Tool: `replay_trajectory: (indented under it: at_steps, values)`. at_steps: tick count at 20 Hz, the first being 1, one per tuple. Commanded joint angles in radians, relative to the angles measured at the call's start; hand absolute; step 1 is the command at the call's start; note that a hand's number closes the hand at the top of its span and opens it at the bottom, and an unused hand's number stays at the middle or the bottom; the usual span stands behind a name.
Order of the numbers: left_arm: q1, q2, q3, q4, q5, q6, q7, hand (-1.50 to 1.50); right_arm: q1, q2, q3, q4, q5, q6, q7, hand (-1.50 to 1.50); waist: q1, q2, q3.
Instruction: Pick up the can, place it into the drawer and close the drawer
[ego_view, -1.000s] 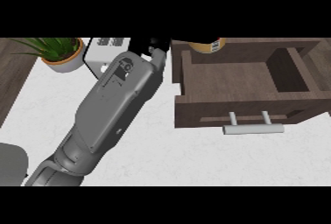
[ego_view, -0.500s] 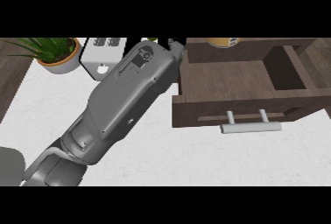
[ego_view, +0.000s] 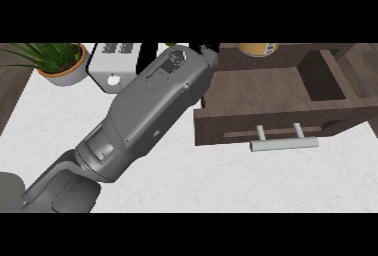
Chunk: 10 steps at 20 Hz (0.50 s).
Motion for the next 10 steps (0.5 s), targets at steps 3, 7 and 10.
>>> replay_trajectory:
  at_steps: [3, 7, 10]
  values:
    - [0.002, 0.0, -0.071, 0.076, 0.093, -0.009, -0.056, 1.5, 0.005, 0.025, 0.019, 0.009, 0.032, 0.025, -0.01, -1.5, -0.017, 0.005, 0.001]
    - [0.005, 0.0, -0.17, 0.061, 0.137, 0.064, -0.049, 1.5, -0.076, -0.039, 0.012, 0.045, 0.042, -0.011, 0.015, -1.5, -0.023, 0.007, 0.001]
    - [-0.037, 0.0, -0.162, 0.123, 0.126, 0.054, -0.059, -1.5, -0.034, -0.025, -0.01, -0.023, -0.014, -0.031, 0.048, -1.5, -0.014, 0.004, 0.0]
